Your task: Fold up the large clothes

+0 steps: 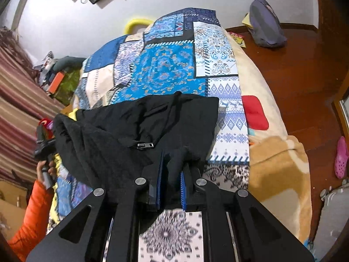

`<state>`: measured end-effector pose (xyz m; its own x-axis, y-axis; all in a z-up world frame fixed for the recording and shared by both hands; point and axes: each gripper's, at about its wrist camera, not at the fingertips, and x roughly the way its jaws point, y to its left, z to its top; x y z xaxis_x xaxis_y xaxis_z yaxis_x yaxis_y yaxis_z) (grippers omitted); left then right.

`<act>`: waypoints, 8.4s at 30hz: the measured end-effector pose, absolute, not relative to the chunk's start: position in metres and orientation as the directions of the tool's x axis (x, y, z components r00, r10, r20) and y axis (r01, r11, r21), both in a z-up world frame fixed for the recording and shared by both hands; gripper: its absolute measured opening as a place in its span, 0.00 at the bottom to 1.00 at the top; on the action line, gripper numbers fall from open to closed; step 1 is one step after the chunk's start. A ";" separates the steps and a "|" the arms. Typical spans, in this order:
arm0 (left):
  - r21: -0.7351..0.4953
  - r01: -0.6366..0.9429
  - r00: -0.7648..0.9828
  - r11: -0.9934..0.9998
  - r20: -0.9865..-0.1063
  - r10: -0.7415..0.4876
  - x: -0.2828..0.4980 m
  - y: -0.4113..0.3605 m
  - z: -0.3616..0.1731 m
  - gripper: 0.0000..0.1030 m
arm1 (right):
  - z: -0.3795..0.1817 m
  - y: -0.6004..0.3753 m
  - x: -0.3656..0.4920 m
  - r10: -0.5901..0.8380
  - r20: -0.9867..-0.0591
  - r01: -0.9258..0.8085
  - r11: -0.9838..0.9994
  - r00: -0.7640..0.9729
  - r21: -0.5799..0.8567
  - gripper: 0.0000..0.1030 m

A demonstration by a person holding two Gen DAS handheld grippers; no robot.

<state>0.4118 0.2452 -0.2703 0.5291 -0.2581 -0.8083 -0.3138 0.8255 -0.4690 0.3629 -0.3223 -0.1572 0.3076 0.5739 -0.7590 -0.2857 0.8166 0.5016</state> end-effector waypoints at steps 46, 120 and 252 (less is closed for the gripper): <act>-0.286 -0.143 0.612 0.948 -0.778 -0.142 0.328 0.229 -0.117 0.46 | -0.182 -0.100 0.348 0.352 -0.805 -0.426 0.894 0.478 0.139 0.85; -0.746 -0.279 0.667 0.605 -0.604 -0.437 0.313 0.204 -0.296 0.89 | -0.181 -0.089 0.308 0.351 -0.774 -0.517 0.855 0.527 0.036 0.94; -0.012 0.128 0.617 0.992 -0.782 -0.089 0.280 0.038 -0.163 0.92 | -0.202 -0.172 0.260 0.471 -0.816 -0.457 0.839 0.334 0.297 0.92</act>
<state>0.2795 0.0378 -0.1625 0.6167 -0.0887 -0.7822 0.1277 0.9917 -0.0118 0.2595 -0.1718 -0.2018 0.3341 0.4710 -0.8164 -0.4568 0.8386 0.2968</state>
